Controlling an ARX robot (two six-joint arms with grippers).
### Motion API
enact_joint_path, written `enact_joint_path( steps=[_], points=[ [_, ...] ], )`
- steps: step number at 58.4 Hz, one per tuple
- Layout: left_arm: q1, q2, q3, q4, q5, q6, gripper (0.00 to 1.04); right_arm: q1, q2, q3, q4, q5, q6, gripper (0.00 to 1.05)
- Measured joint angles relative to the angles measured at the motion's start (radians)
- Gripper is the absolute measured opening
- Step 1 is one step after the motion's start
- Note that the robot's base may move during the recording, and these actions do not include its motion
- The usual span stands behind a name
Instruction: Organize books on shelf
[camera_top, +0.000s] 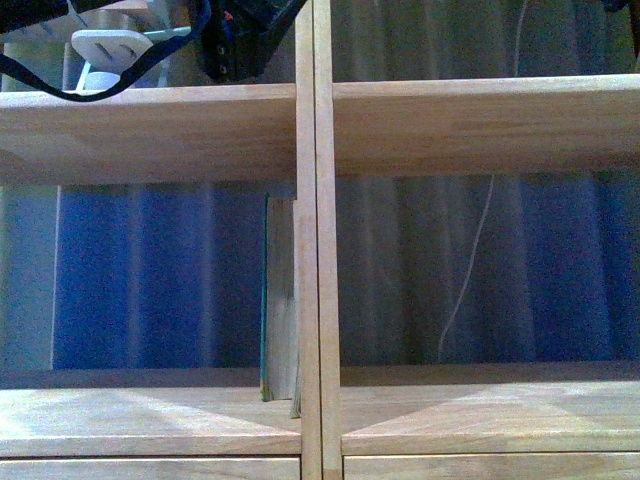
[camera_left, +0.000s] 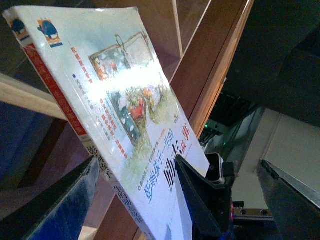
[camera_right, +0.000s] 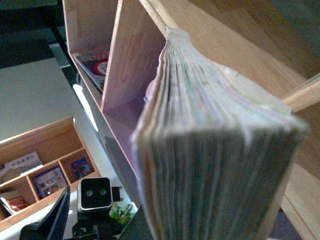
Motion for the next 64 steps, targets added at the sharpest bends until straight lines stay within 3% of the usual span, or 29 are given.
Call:
enact_joint_path(
  steps=[11,17,24,58,64],
  points=[
    [0.003,0.033,0.032,0.027,-0.032,-0.061,0.97,0.027,-0.008,-0.023,0.024,0.01,0.053,0.07],
    [0.003,0.054,0.039,0.048,-0.039,-0.094,0.83,0.034,-0.013,-0.036,0.042,0.01,0.079,0.07],
    [-0.007,0.064,0.039,0.055,-0.039,-0.1,0.99,0.034,-0.013,-0.04,0.056,-0.005,0.109,0.07],
    [-0.054,0.112,0.082,0.04,-0.056,-0.089,0.97,0.042,-0.021,-0.076,0.1,-0.05,0.182,0.07],
    [-0.067,0.121,0.106,0.021,-0.069,-0.084,0.8,0.052,-0.037,-0.087,0.127,-0.076,0.22,0.07]
  ],
)
